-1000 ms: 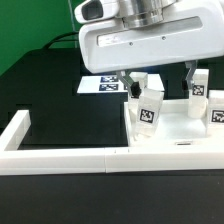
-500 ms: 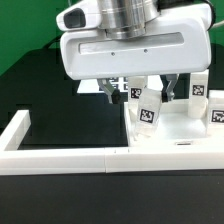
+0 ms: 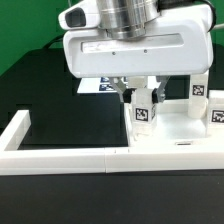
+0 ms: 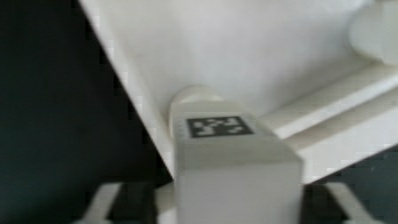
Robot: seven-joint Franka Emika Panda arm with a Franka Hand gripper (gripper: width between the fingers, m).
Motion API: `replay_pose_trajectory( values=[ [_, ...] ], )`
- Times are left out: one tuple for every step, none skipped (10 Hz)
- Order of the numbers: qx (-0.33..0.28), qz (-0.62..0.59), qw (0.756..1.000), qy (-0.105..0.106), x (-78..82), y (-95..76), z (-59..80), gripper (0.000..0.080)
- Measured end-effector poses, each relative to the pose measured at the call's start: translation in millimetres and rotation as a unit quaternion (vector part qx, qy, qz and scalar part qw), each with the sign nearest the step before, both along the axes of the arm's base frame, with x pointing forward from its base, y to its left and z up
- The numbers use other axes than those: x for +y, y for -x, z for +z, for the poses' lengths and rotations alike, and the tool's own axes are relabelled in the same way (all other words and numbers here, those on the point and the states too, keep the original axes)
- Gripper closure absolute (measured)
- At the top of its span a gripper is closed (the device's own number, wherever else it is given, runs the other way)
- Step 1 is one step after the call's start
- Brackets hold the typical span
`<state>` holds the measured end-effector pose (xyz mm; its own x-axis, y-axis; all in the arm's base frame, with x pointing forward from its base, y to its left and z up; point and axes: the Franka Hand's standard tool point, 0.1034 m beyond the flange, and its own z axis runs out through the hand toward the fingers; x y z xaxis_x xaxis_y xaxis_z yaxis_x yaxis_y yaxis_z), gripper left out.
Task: Assemble square table
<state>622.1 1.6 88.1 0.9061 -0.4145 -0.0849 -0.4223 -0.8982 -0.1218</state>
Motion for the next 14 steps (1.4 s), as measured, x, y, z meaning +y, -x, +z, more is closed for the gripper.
replay_pose_trajectory(
  values=[
    [0.003,-0.020,1.000,0.000,-0.4,0.0,0.0,0.0509],
    [0.009,-0.060,0.998,0.001,-0.4,0.1,-0.1,0.0509],
    [0.013,-0.088,0.996,0.002,-0.3,0.1,-0.1,0.0509],
    [0.016,-0.107,0.994,0.002,-0.4,0.3,-0.7,0.0509],
    [0.020,-0.184,0.983,0.000,-1.8,-1.9,-1.1,0.0509],
    [0.019,-0.269,0.963,-0.006,-2.8,-4.9,-1.3,0.0509],
    [0.021,-0.364,0.931,-0.015,-2.8,-4.9,-1.6,0.0509],
    [0.026,-0.441,0.897,-0.031,-4.6,-3.5,-1.9,0.0509],
    [0.030,-0.488,0.871,-0.040,-5.5,-2.4,-2.0,0.0509],
    [0.034,-0.506,0.861,-0.040,-5.0,-2.4,-1.9,0.0509],
    [0.035,-0.506,0.861,-0.040,-4.9,-2.3,-1.9,0.0509],
    [0.033,-0.493,0.869,-0.039,-4.6,-2.0,-2.5,0.0509],
    [0.029,-0.460,0.887,-0.032,-3.0,-1.5,-3.0,0.0356],
    [0.018,-0.381,0.924,-0.017,1.4,-3.0,-3.0,0.0231]
  ],
)
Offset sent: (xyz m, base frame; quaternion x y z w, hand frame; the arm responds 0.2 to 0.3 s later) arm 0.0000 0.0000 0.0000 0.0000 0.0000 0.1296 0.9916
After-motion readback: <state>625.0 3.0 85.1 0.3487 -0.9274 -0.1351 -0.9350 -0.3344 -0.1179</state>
